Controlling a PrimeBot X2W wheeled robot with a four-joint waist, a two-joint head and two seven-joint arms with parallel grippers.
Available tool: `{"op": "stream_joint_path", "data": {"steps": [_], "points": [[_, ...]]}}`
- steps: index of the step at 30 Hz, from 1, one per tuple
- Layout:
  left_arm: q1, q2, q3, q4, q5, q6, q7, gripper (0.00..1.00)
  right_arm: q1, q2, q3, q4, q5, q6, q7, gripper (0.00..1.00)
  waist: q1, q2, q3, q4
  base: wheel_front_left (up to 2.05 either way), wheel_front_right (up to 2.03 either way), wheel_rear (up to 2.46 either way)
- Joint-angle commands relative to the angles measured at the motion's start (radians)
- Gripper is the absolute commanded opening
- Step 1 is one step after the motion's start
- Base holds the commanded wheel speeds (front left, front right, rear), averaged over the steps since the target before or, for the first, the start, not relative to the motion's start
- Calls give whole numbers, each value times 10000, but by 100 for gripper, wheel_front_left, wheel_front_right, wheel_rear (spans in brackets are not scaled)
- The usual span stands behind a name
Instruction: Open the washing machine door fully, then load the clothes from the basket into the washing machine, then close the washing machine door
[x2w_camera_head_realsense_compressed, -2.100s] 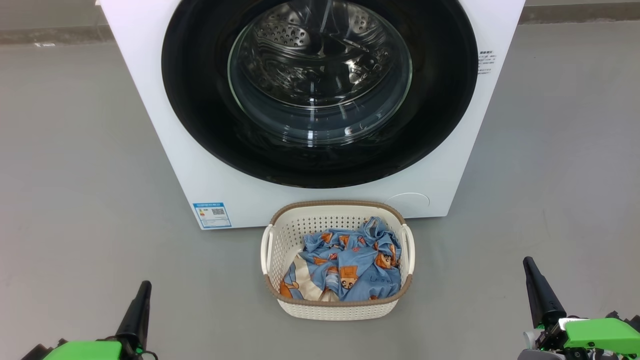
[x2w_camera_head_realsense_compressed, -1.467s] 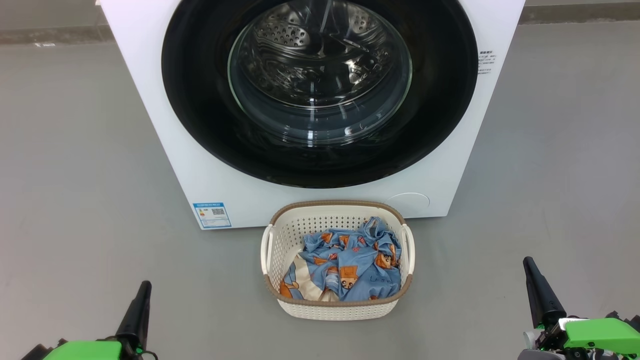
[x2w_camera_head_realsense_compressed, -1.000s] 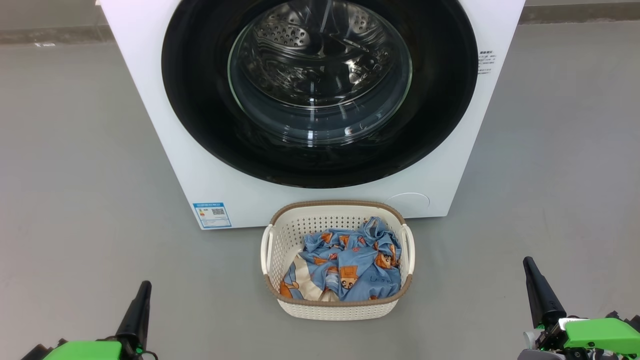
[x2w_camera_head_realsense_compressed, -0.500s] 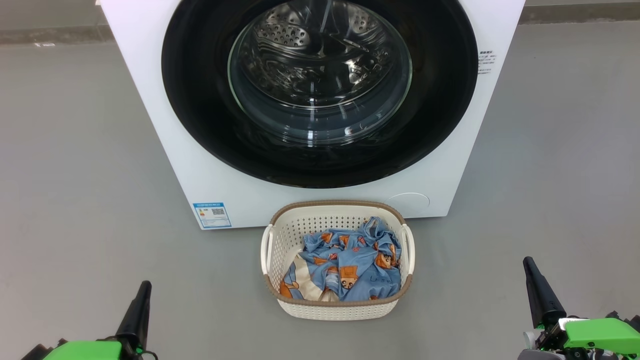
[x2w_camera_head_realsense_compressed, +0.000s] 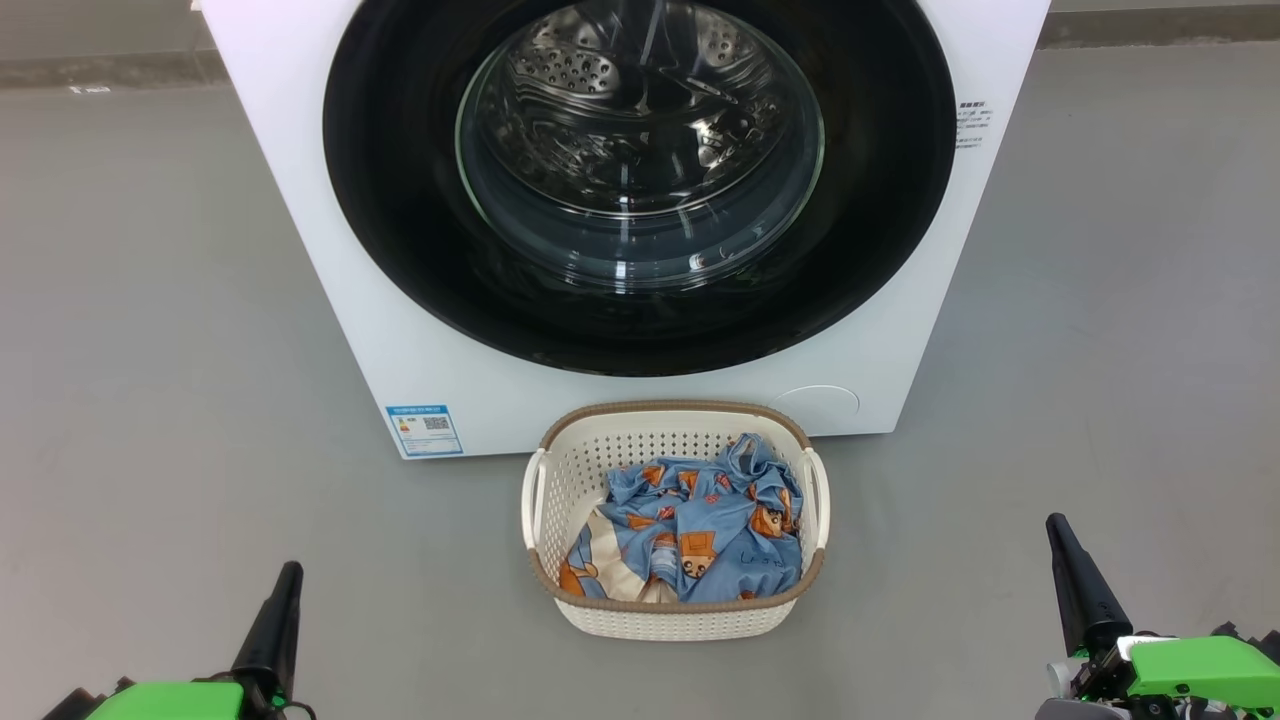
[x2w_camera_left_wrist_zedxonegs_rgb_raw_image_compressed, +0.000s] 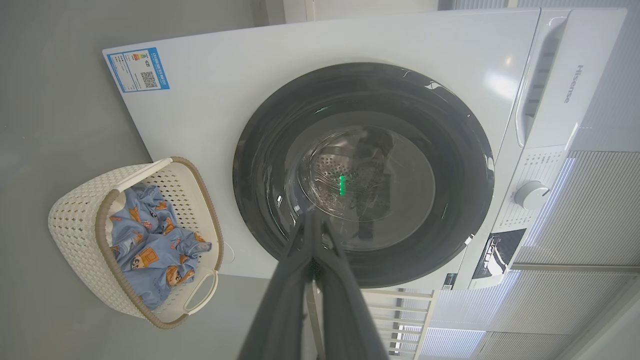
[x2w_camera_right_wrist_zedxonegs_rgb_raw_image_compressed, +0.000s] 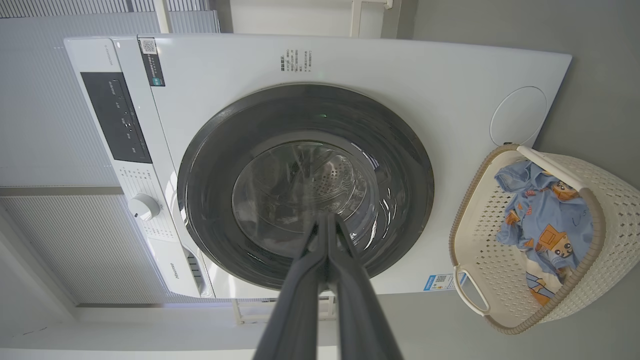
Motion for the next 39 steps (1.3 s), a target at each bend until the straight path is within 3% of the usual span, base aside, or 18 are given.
{"op": "stream_joint_path", "data": {"steps": [1, 19, 20, 28, 39], "points": [[-415, 177, 334, -196, -83, -31, 60, 0, -459, -40, 217, -245, -52, 16, 85, 0, 0, 0, 0, 0, 0, 0, 0], [-415, 177, 334, -196, -83, -31, 60, 0, -459, -40, 217, -245, -53, 16, 85, 0, 0, 0, 0, 0, 0, 0, 0], [-1, -2, -1, 5, -1, 2, -3, 100, 0, 2, 1, 6, 0, 0, -1, 100, 0, 0, 0, 0, 0, 0, 0], [-28, -40, -87, 67, -5, 0, -171, 100, -38, 22, 88, 97, 24, 1, -155, 100, 22, 0, -17, 10, 0, 0, 0], [-170, -2, -246, -145, 101, -3, -484, 100, -174, 15, 293, -225, 24, 2, -397, 100, 1, 0, -7, 10, 0, 0, 0]]}}
